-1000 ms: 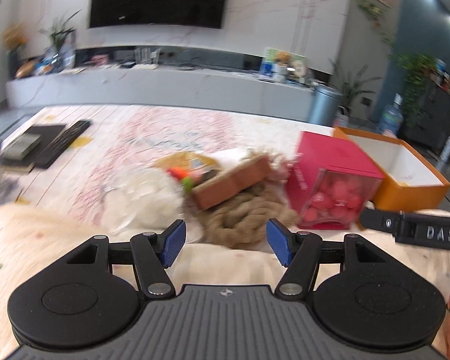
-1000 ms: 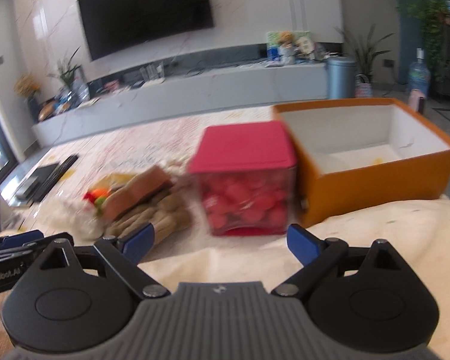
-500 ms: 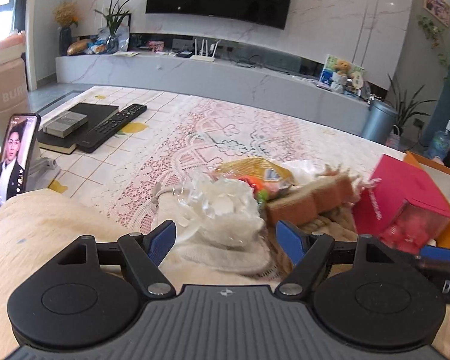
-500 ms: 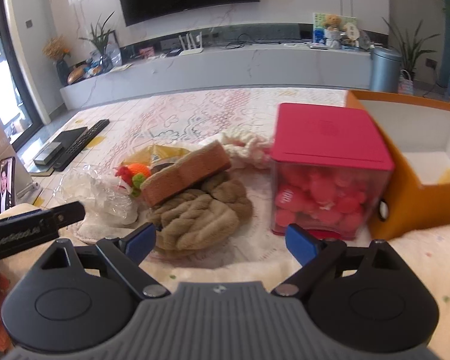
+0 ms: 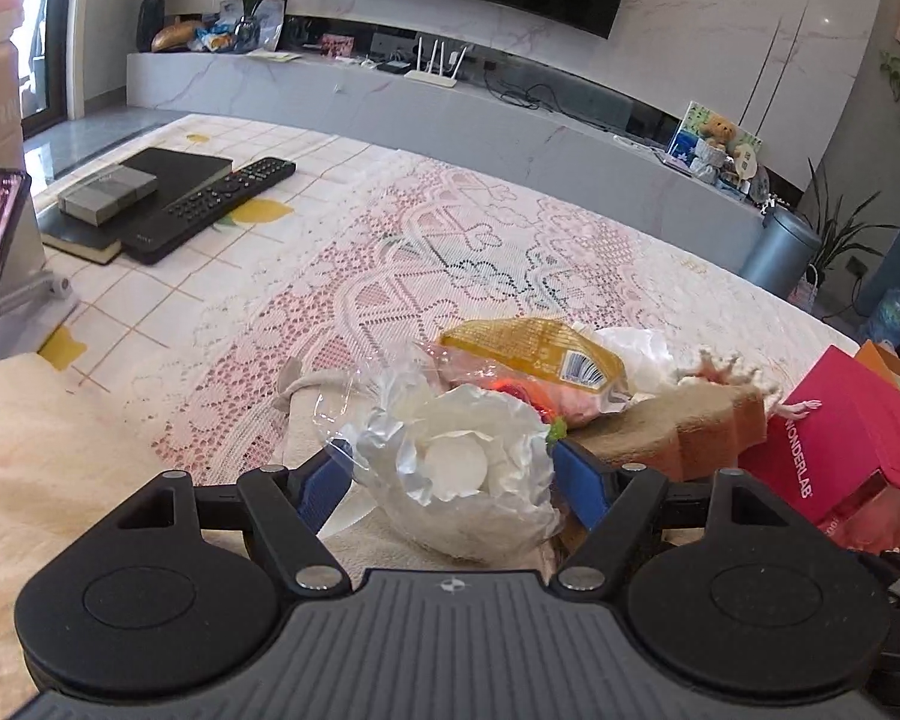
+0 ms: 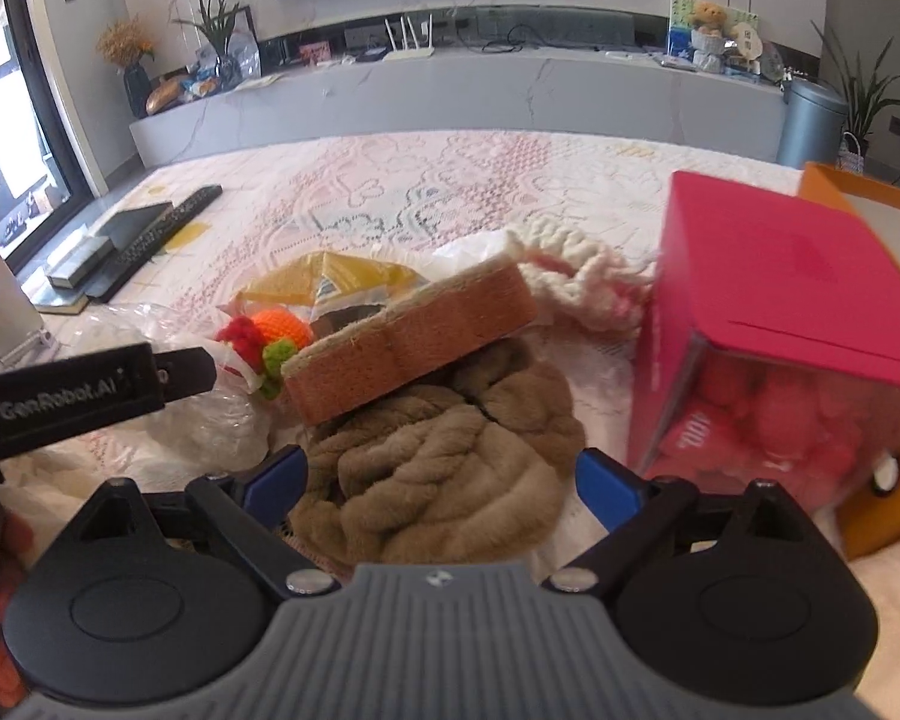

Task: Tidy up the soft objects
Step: 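Grasp the white tissue bag with the left tool while the right tool grasps the brown towel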

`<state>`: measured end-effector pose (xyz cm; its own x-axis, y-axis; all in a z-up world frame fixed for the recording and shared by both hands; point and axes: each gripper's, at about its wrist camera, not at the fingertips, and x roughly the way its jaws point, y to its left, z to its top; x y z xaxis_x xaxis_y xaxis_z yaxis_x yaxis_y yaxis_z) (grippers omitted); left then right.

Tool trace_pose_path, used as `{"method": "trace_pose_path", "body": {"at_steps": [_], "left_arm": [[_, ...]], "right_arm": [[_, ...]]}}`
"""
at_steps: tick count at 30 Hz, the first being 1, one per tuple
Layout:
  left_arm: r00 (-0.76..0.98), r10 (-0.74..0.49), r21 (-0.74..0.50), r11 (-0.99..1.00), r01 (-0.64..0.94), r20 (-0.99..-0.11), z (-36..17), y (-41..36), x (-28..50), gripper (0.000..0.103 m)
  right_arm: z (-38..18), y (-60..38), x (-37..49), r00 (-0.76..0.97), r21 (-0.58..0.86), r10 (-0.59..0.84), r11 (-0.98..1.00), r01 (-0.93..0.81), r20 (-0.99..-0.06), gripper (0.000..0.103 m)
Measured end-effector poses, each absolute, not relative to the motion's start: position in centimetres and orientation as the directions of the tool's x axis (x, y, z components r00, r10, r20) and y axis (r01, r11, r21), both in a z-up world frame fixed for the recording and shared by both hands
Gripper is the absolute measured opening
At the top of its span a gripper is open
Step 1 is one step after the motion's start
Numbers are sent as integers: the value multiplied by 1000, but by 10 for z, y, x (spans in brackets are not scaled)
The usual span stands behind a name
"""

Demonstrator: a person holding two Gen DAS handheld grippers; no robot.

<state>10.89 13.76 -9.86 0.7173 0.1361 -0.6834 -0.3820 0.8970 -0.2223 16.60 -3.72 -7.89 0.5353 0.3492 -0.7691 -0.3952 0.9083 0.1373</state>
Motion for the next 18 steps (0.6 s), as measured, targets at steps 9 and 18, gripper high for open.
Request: {"method": "trace_pose_path", "body": {"at_steps": [9, 18], "left_arm": [[719, 114, -221, 909, -355, -686, -103, 132, 110, 58], [724, 115, -211, 915, -343, -680, -101, 129, 105, 45]], "right_arm": [[-106, -37, 172, 514, 172, 357, 912, -372, -780, 75], [-100, -33, 158, 536, 141, 370, 897, -419, -758, 43]]}}
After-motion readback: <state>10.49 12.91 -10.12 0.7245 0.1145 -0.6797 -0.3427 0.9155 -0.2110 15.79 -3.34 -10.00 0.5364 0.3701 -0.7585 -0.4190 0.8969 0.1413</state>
